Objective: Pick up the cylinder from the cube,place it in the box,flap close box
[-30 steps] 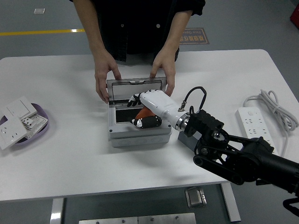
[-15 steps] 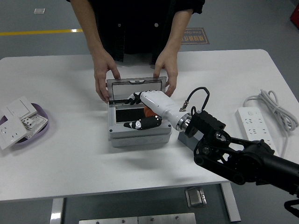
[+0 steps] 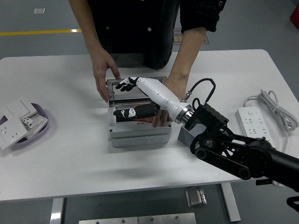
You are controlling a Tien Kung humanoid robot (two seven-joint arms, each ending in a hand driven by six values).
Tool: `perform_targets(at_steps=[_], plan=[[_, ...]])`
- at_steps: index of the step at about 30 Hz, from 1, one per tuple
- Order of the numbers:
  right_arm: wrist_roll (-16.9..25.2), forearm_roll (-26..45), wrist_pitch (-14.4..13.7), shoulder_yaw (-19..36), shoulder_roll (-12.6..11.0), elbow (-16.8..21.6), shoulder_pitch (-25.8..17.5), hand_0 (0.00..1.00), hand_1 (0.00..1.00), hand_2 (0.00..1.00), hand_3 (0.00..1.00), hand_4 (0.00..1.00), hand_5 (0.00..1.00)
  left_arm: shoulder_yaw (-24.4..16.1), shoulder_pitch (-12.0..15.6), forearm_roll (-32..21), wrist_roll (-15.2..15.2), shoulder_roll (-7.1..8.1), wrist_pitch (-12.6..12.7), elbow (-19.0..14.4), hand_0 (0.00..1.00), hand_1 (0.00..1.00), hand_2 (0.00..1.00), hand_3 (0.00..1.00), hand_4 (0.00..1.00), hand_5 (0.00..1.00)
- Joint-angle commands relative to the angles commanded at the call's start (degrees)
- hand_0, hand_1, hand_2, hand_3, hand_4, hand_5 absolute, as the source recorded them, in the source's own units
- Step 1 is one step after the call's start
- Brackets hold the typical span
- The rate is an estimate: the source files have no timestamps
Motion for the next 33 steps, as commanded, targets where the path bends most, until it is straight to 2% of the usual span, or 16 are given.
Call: perform_targets(at_steps=[13,22,26,27,32,33], plan=[[0.50,3.52,0.42,-0.86,-0.99,-6.78,5.73,0.761,0.648,0.650,0.697,0.982,0.554,-0.46,-0.32,0.80,0.27,0.27,-0.04,0.01,0.617,0.640,0.628,0.636,0.693,0.250],[2.37,9.11,0.25,-4.15,-0.21,-15.11,9.61,0.752,0.650,0.646,0.694,0.979,0.557,-0.80,-0.75,1.58,0.50,0.55,-0.08,0.00,0.617,0.641,0.629,0.635,0.692,0.250],[2.58,10.23,0.29,-4.94,-0.19,-17.07,9.87,0.752,0.650,0.646,0.694,0.979,0.557,-0.72,-0.80,1.58,0.48,0.58,-0.09,-0.03,0.617,0.641,0.629,0.635,0.692,0.250],[2.56,10.27,0.26,-5.05,-0.23,-17.16,9.80,0.705,0.645,0.646,0.693,0.970,0.558,-0.67,-0.78,1.55,0.46,0.57,-0.09,-0.04,0.617,0.641,0.628,0.635,0.692,0.250],[2.21,9.67,0.05,-5.52,-0.40,-16.36,9.13,0.705,0.645,0.646,0.693,0.970,0.558,-0.39,-0.75,1.31,0.33,0.45,-0.10,-0.09,0.617,0.641,0.628,0.635,0.692,0.250],[2.13,9.47,0.01,-5.59,-0.46,-16.02,8.97,0.584,0.641,0.645,0.694,0.962,0.556,-0.35,-0.76,1.26,0.30,0.43,-0.10,-0.08,0.617,0.641,0.628,0.637,0.692,0.250]])
